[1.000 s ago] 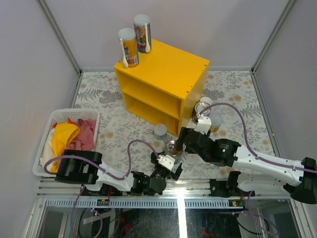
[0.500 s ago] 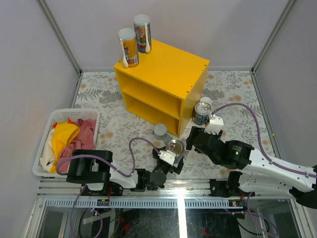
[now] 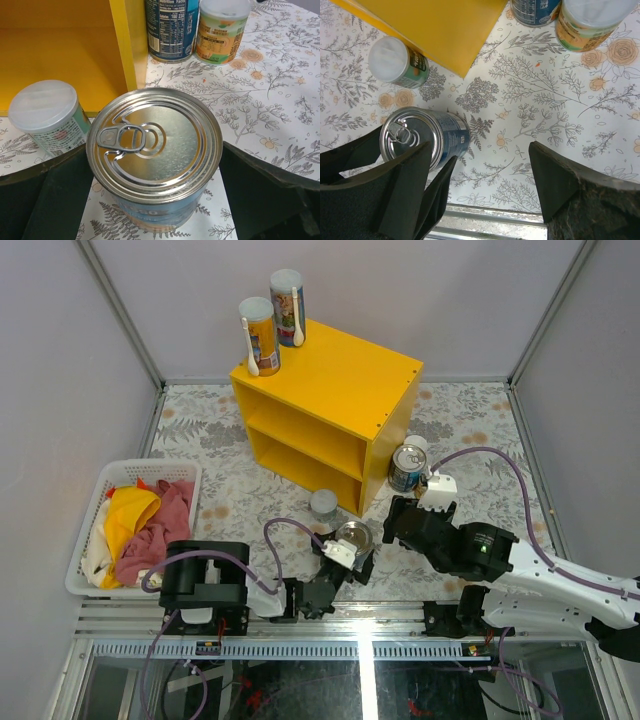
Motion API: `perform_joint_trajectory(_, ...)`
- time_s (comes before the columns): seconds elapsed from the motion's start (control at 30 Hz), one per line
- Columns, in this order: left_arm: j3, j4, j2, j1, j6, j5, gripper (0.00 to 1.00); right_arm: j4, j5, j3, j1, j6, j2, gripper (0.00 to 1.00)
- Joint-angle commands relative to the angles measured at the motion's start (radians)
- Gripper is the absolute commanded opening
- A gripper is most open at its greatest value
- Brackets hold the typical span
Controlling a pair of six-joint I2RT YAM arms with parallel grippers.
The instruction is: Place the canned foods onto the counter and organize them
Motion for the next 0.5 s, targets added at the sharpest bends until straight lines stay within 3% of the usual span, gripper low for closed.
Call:
perform_joint_trajectory(0.0,0.032,0.179,0.031,0.014,0.026,-0.003,1.0,-0.026,0.078,0.051,0.006,-0.007,-0.017,0.85)
perform_joint_trajectory(0.13,0.036,0.198,0.038,0.019,0.047,0.011,0.95,-0.03,0.083,0.06,0.005,-0.024,-0.017,0.85)
perform_joint_trajectory(0.3,0.025,0.203,0.02,0.019,0.058,0.02,0.81,-0.03,0.1,0.066,0.005,-0.04,-0.023,0.85)
perform_joint_trajectory(0.4,0.019,0.2,-0.006,0.02,0.071,0.03,0.69,-0.03,0.109,0.065,0.005,-0.042,-0.027,0.85)
perform_joint_trajectory(0.47,0.017,0.19,-0.033,0.021,0.085,0.049,0.51,-0.032,0.118,0.065,0.005,-0.043,-0.03,0.85)
